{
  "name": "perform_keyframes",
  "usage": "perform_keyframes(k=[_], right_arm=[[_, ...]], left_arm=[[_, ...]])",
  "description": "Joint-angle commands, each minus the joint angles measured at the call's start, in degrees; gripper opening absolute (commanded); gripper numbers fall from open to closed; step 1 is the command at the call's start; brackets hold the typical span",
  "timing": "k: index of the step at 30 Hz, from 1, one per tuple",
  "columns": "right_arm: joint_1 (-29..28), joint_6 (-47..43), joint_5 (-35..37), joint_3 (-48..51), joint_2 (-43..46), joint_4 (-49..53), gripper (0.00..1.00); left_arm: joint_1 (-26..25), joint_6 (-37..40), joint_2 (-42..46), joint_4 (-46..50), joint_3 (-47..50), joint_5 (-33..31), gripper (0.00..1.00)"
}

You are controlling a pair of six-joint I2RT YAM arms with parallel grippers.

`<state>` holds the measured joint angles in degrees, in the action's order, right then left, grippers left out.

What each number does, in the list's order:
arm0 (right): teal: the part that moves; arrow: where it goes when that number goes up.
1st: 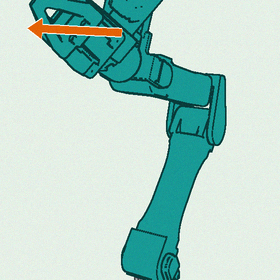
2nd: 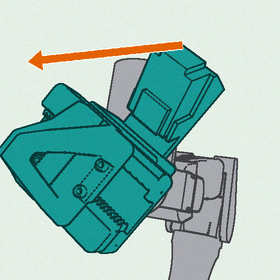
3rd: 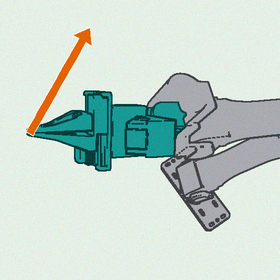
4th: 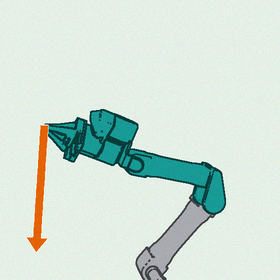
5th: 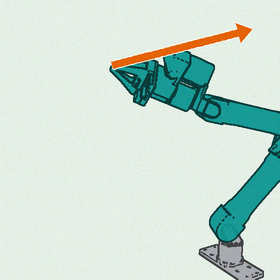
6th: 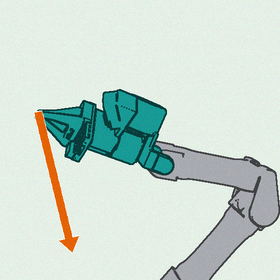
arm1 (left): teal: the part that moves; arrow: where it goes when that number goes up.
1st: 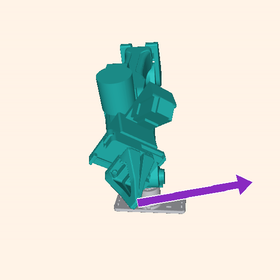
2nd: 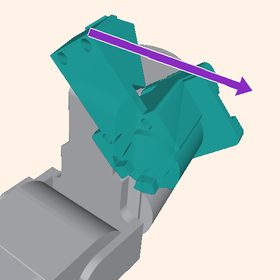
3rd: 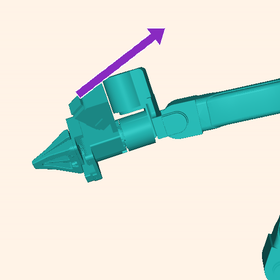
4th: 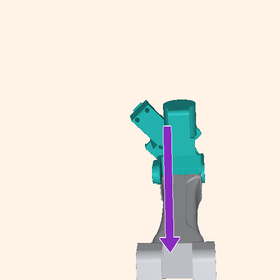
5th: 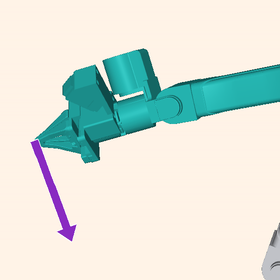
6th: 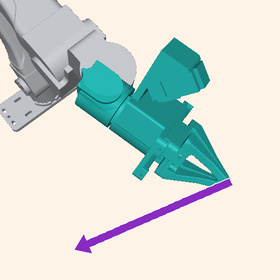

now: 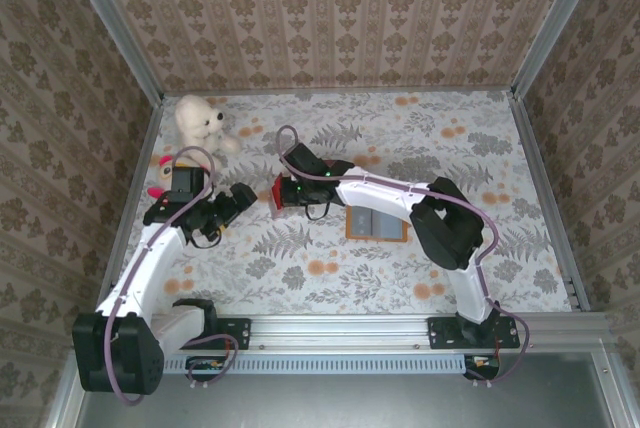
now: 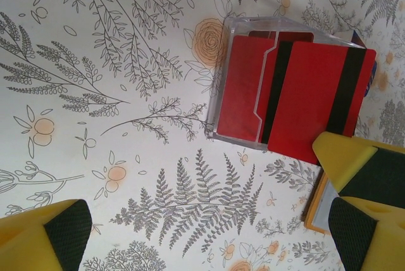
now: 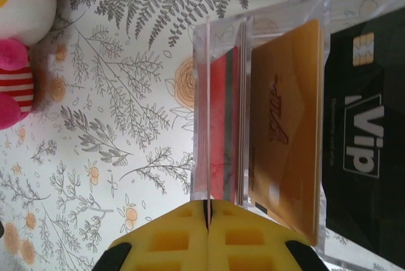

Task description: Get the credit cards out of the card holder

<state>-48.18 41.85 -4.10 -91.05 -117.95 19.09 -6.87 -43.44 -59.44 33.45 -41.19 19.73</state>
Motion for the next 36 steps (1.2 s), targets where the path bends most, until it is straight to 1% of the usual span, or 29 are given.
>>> perform_keyframes(k=[1, 8, 10, 11, 13, 17, 20, 24, 27, 30, 33, 36], right_arm=[[-0.4, -1.6, 2.2, -2.4, -2.3, 2.9, 0.03], [-0.7, -2.4, 2.2, -3.8, -3.3, 3.9, 0.09], [-0.6, -2.6, 2.0, -4.5, -3.6, 4.5, 0.14], [-0.6, -2.7, 1.6, -4.7, -3.6, 4.7, 0.19], [-0.5, -2.9, -0.4, -4.6, -2.8, 4.4, 0.25], [-0.4, -3.6, -3.5, -3.0, 1.2, 3.0, 0.29], [-0.1, -3.9, -4.1, -0.6, 5.3, 2.2, 0.32], [1.4, -2.8, -3.8, 5.9, 12.5, 0.5, 0.37], [3.0, -2.0, -1.4, 12.5, 18.7, 0.2, 0.43], [5.3, -1.3, 2.9, 18.6, 24.5, 3.1, 0.54], [8.3, -1.1, 6.5, 25.2, 29.8, 5.2, 0.62], [11.1, -1.1, 9.0, 30.5, 33.0, 7.2, 0.67]], left_arm=[[0.6, 1.7, 1.2, 0.9, 0.5, 1.1, 1.0], [0.7, 1.7, 1.3, 0.9, 0.8, 1.7, 1.0], [0.8, 1.7, 1.3, 0.7, 0.8, 2.0, 1.0], [0.7, 1.8, 1.3, 0.7, 0.8, 2.1, 1.0], [0.7, 2.0, 1.3, 0.6, 0.6, 2.5, 1.0], [0.7, 2.5, 1.4, 0.6, 0.4, 3.4, 1.0], [0.8, 2.9, 1.2, 0.5, 0.2, 4.0, 1.0], [0.0, 3.8, 0.9, 0.3, -0.7, 4.7, 0.99], [-2.2, 4.9, 0.2, 0.9, -2.3, 4.1, 0.97], [-5.6, 6.4, -1.5, 2.0, -5.0, 2.8, 0.96], [-9.9, 7.8, -4.0, 3.7, -8.5, 0.3, 0.95], [-14.8, 7.6, -6.8, 3.4, -11.3, -2.1, 0.94]])
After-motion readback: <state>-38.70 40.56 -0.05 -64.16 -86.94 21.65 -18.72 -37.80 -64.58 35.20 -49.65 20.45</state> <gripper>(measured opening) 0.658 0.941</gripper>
